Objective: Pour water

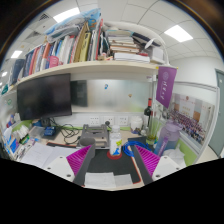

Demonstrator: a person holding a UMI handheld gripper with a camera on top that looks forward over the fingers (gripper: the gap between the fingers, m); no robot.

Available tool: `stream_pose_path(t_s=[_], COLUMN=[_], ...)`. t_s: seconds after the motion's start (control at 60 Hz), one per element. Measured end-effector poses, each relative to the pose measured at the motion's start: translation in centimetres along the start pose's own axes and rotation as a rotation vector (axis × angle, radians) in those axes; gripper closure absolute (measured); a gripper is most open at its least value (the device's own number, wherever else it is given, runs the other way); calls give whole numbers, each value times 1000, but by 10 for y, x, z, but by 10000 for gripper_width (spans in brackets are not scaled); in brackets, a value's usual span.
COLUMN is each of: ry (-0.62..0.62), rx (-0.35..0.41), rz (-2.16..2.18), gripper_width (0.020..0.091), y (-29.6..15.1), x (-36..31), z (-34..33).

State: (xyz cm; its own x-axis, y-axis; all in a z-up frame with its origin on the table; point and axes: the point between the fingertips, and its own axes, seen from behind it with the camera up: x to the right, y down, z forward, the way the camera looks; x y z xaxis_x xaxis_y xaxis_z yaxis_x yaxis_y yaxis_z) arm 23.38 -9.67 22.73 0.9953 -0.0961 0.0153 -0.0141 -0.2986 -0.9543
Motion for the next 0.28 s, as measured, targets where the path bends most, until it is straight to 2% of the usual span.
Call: stream_pose_path(t_s=[0.117, 0.283], ry=[1, 47], rx=[-12, 9], rz=[6, -8], gripper_width=[260, 261], y=[5, 1], x=[-2, 10], z=[-10, -5])
